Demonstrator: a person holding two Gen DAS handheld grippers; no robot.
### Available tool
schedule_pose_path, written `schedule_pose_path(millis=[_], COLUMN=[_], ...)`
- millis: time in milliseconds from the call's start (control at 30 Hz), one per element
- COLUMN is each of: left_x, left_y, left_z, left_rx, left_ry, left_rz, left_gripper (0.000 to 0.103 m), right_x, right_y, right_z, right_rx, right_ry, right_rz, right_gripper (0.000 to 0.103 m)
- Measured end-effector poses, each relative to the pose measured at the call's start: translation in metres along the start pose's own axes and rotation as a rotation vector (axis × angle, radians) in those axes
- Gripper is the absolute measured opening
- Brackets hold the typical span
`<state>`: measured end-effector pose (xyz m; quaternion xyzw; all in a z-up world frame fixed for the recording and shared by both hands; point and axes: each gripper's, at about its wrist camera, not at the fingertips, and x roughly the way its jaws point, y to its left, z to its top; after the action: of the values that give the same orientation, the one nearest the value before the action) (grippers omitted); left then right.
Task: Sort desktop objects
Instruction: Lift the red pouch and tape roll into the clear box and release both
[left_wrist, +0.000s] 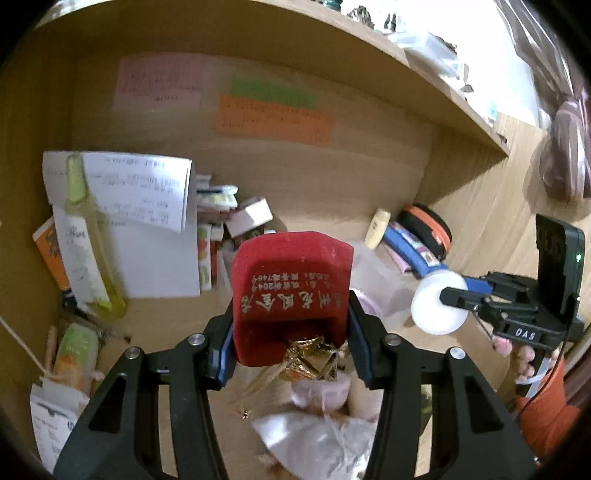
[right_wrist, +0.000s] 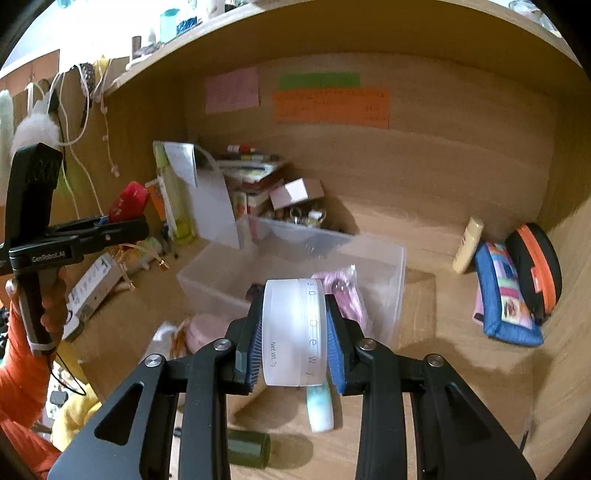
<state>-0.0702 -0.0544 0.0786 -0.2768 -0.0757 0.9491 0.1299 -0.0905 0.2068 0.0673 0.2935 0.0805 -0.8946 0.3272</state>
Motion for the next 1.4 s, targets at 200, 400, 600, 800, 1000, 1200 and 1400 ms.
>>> schedule_pose_path(millis=[200, 400, 600, 800, 1000, 1200, 1400], left_x=[0.025, 0.062, 0.103, 0.131, 0.148, 0.157, 0.159], left_y=[-0.005, -0.014, -0.015, -0.009, -0.014, -0.020, -0.028], left_z=[0.017, 0.027, 0.023, 0.004, -0.004, -0.014, -0.018], left_rx=[0.009, 0.012, 0.011, 0.016, 0.052, 0.102, 0.139], left_ry=[0.000, 0.037, 0.091, 0.160, 0.223, 0.257, 0.258], left_rz=[-0.009, -0.032, -0.026, -0.010, -0.014, 0.034, 0.070], left_gripper=[0.050, 0.050, 0.050, 0.050, 0.050, 0.055, 0.064], right_x=[0.017, 0.046, 0.076, 0.102, 0.119, 0.118, 0.120], right_y=[-0.011, -0.021, -0.030, -0.034, -0.034, -0.029, -0.024], right_z=[0.016, 0.022, 0.018, 0.008, -0.001, -0.004, -0.006], right_rx=[0.029, 0.061, 0.087, 0.097, 0.097, 0.073, 0.047], right_ry=[-0.013, 0.015, 0.053, 0.103, 0.142, 0.131, 0.146], right_rz=[0.023, 0.047, 0.067, 0.095, 0.126, 0.115, 0.099], right_gripper=[0.027, 0.027, 0.027, 0.027, 0.027, 0.028, 0.028])
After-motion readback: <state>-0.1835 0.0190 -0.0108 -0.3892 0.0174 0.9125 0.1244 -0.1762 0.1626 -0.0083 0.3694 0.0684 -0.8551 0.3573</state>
